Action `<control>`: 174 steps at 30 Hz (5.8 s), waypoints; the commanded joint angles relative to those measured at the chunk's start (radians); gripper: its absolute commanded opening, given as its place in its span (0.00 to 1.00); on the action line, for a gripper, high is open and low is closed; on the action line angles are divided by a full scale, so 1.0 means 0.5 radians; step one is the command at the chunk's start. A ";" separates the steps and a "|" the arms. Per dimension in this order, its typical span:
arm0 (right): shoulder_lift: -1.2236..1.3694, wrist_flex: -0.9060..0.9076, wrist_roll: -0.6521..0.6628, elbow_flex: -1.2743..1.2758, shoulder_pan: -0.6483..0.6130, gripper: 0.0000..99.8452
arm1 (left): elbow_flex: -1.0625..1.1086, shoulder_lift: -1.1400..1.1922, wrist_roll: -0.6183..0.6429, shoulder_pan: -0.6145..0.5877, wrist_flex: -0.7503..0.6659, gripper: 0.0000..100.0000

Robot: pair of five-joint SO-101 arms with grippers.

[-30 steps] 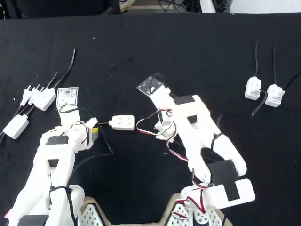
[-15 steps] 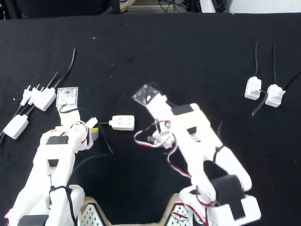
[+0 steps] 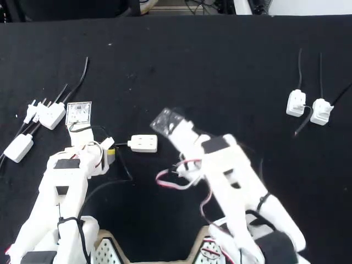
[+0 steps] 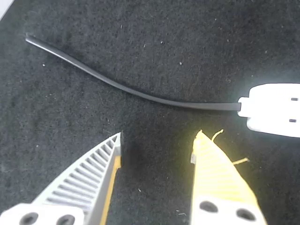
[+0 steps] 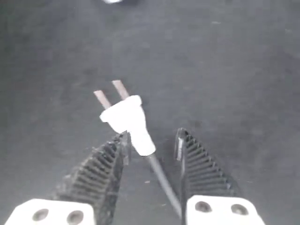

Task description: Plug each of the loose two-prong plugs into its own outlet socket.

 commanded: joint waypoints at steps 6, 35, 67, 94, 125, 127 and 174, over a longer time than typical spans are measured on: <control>-0.192 -0.252 0.261 0.308 -0.224 0.15 | -0.020 -0.018 0.021 -0.020 -0.031 0.24; -0.207 -0.252 0.298 0.091 0.110 0.15 | -0.020 -0.018 0.021 -0.020 -0.031 0.24; -0.192 -0.902 0.555 0.502 0.117 0.15 | -0.020 -0.018 0.021 -0.020 -0.031 0.24; -0.195 -0.559 0.341 0.367 -0.071 0.15 | -0.020 -0.018 0.021 -0.023 -0.031 0.24; 0.265 -0.644 0.359 0.075 0.138 0.15 | -0.020 -0.018 0.021 -0.023 -0.031 0.24; 0.351 -0.571 0.359 0.041 0.092 0.15 | -0.020 -0.018 0.021 -0.023 -0.031 0.24; 0.124 -0.586 0.135 0.063 0.095 0.15 | -0.020 -0.009 -0.074 -0.020 -0.031 0.24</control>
